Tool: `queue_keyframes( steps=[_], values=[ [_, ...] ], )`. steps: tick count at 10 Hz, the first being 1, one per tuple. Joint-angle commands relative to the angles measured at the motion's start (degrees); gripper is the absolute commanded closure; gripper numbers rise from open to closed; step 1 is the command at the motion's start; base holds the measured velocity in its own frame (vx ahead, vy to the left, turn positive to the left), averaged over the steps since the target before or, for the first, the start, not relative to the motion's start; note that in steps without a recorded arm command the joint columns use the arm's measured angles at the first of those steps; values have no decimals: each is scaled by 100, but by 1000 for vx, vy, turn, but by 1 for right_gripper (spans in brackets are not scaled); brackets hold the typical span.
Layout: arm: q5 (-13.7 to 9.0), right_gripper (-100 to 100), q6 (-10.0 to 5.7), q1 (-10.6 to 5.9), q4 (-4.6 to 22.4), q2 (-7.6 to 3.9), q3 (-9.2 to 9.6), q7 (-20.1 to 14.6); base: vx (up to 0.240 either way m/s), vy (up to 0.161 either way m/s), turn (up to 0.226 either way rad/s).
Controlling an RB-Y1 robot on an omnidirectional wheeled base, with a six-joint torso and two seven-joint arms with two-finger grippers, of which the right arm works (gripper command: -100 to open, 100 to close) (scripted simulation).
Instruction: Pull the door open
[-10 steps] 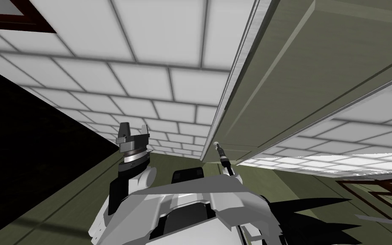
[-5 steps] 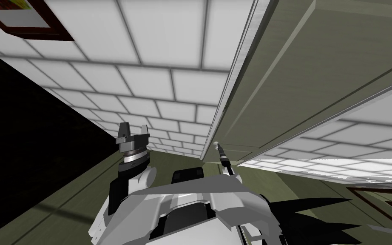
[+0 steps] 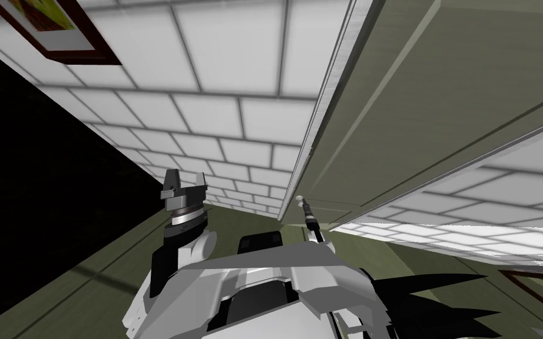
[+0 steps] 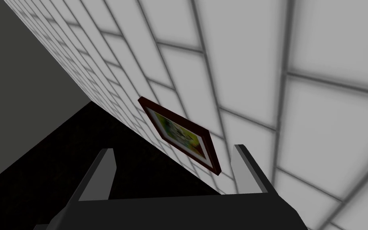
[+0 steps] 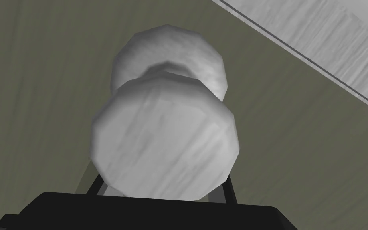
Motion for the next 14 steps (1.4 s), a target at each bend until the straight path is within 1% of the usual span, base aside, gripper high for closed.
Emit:
queue_keyframes(
  steps=[1, 2, 3, 4, 5, 6, 7, 8, 9, 10, 11, 12, 13, 14],
  values=[
    [-144, 100, 26, -13, -36, 43, 90, -286, -61, -29, 125],
    [-144, 100, 26, -13, -36, 43, 90, -388, -45, -23, 33],
    [-252, 100, 40, -21, -34, 40, 123, -582, -38, -16, 55],
    [-252, 100, 40, -21, -34, 40, 123, -624, -29, -12, 43],
    [-360, 100, 54, -28, -33, 36, 155, -856, -38, -17, 71],
    [-470, 100, 68, -36, -31, 33, 188, -1006, -56, -24, 104],
    [-470, 100, 68, -36, -31, 33, 188, -1099, -49, -23, 46],
    [-581, 100, 83, -44, -30, 29, 222, -1298, -52, -15, 72],
    [-581, 100, 83, -44, -30, 29, 222, -1337, -36, -7, 37],
    [-692, 100, 97, -52, -29, 26, 255, -1574, -38, -14, 70],
    [-802, 100, 111, -60, -27, 23, 288, -1719, -55, -26, 92],
    [-802, 100, 111, -60, -27, 23, 288, -1812, -45, -21, 35],
    [-913, 100, 125, -68, -26, 19, 321, -2011, -48, -18, 72],
    [-913, 100, 125, -68, -26, 19, 321, -2050, -34, -15, 49]
  ],
)
